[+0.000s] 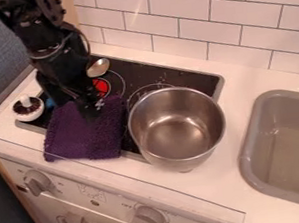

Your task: Moved the silver pot to the top right of the burner

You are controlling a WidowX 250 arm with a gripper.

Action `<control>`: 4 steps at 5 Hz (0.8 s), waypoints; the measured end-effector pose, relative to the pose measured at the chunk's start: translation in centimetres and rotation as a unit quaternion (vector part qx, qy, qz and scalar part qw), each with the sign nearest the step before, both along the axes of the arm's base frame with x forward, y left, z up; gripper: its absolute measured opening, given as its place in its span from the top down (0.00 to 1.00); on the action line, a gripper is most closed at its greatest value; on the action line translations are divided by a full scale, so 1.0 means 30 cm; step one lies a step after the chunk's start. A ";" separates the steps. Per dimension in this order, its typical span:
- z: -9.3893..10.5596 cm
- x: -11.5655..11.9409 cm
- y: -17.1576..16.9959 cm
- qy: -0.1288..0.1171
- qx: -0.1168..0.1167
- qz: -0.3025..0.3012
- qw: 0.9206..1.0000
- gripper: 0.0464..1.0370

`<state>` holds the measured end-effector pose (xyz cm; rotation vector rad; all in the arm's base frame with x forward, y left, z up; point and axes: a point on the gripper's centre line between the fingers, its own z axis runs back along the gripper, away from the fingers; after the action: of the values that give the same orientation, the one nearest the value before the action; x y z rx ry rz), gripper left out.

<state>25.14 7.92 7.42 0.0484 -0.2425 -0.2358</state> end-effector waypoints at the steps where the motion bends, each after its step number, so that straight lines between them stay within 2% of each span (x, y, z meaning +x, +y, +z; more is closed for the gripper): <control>1: 0.038 0.030 -0.038 -0.044 -0.032 -0.025 0.998 0.04; 2: 0.055 0.040 -0.040 -0.079 -0.077 -0.022 0.994 0.04; 3: 0.021 0.054 -0.082 -0.064 -0.090 -0.020 0.994 0.04; 4: -0.031 0.087 -0.128 -0.037 -0.089 -0.034 0.995 0.04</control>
<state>27.75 4.08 6.51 -0.1283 -0.3378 -0.2787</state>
